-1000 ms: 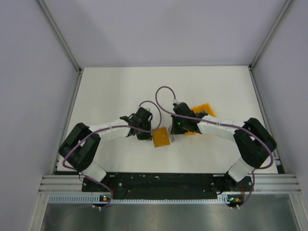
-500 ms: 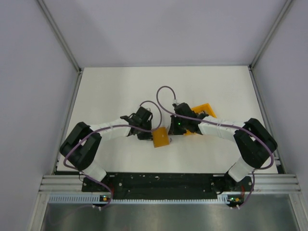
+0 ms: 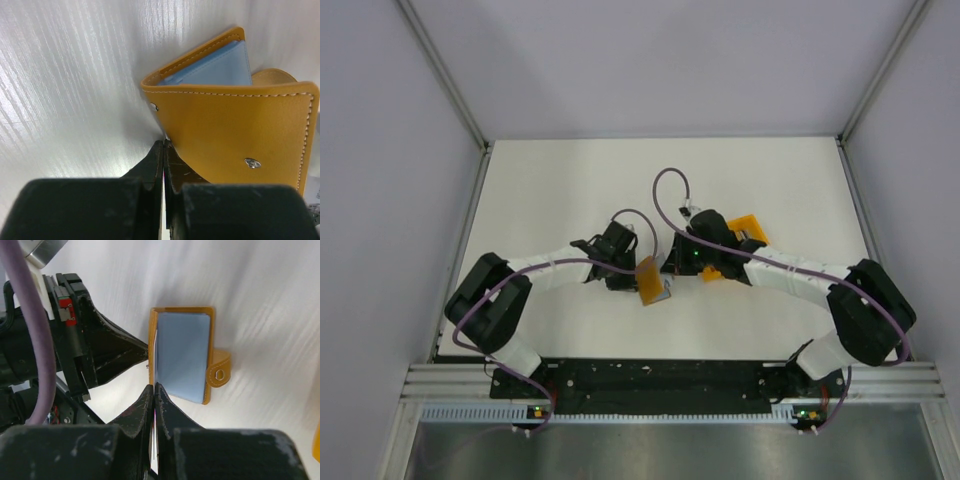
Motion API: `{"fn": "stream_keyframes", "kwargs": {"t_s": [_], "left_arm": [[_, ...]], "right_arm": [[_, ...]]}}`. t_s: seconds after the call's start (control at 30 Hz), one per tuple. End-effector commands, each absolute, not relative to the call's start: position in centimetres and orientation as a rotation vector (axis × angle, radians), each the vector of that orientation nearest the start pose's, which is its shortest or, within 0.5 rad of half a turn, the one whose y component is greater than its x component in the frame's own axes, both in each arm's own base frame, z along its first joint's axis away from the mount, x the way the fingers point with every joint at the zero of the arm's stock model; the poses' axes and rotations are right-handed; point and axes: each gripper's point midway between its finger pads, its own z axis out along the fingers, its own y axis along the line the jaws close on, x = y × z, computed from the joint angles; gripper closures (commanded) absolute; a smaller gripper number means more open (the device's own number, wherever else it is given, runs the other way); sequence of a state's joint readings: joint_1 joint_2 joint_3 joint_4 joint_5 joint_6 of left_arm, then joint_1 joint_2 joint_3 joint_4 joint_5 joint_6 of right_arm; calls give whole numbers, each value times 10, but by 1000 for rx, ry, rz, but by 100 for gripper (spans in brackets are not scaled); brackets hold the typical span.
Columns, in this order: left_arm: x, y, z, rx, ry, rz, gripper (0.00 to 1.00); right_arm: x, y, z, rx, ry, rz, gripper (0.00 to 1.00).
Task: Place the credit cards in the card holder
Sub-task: Open the card holder at the center of the board.
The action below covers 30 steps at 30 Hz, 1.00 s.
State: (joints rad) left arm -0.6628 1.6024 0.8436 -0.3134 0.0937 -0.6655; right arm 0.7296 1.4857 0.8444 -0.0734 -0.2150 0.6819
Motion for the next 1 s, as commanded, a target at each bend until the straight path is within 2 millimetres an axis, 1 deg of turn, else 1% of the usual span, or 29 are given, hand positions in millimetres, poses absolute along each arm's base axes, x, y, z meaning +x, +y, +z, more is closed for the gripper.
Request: {"fn": "stream_keyframes", "kwargs": {"t_s": [0.0, 0.13, 0.2, 0.27, 0.43, 0.57, 0.63, 0.67, 0.77, 0.83, 0.93, 0.97], "left_arm": [[257, -259, 37, 62, 2678, -622, 100], [260, -260, 44, 42, 2652, -633, 100], [262, -256, 46, 23, 2633, -613, 100], [264, -250, 48, 1, 2616, -587, 100], [259, -235, 40, -52, 2617, -530, 100], [252, -227, 29, -75, 2640, -514, 100], [249, -225, 26, -88, 2646, -512, 100], [251, -219, 24, -103, 2634, -478, 100], [248, -214, 17, -124, 2641, -471, 100], [247, -211, 16, -132, 2643, -466, 100], [248, -207, 16, -144, 2636, -460, 100], [247, -205, 16, -149, 2636, -454, 100]], "right_arm": [[250, 325, 117, -209, 2377, 1078, 100], [248, 332, 114, -229, 2386, 1124, 100], [247, 336, 115, -234, 2386, 1145, 100], [245, 339, 111, -239, 2405, 1144, 100], [241, 348, 98, -240, 2443, 1146, 100], [239, 359, 94, -252, 2457, 1134, 100], [237, 366, 95, -266, 2460, 1135, 100], [237, 368, 97, -277, 2457, 1134, 100], [235, 379, 106, -322, 2434, 1118, 100], [237, 381, 109, -322, 2421, 1111, 100], [238, 388, 118, -328, 2401, 1148, 100], [238, 389, 116, -328, 2410, 1142, 100]]}}
